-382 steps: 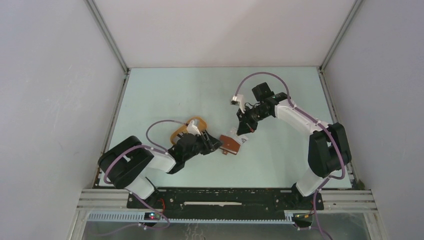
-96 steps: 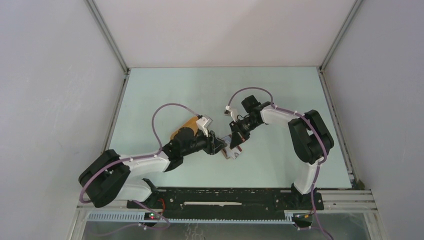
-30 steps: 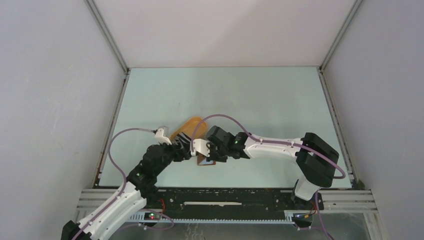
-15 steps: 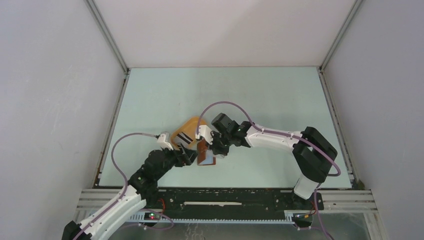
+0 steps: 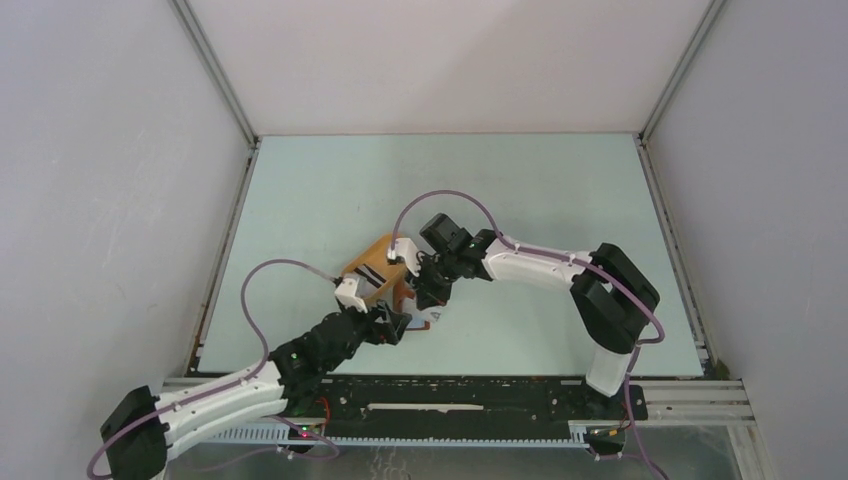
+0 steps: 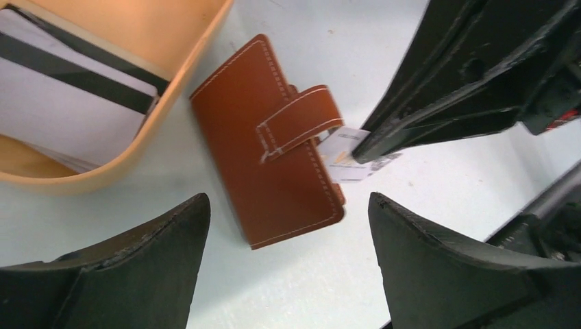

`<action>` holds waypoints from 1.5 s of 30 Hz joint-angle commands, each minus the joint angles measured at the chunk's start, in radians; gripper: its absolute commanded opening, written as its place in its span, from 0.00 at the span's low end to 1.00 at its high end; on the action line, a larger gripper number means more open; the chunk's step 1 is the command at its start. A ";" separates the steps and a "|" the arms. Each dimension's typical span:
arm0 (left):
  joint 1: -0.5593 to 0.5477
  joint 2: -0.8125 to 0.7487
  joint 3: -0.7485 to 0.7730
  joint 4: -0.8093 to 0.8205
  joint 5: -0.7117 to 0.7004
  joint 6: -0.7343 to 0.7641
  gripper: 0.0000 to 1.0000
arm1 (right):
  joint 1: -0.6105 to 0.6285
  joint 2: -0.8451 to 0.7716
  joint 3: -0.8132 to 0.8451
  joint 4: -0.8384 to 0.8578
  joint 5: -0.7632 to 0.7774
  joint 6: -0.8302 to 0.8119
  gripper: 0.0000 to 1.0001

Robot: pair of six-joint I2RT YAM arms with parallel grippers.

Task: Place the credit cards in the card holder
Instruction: Insert the credit card into the card holder.

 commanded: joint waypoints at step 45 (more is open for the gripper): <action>-0.061 0.126 0.168 -0.025 -0.168 0.336 0.61 | -0.101 -0.009 0.048 0.023 0.012 0.011 0.00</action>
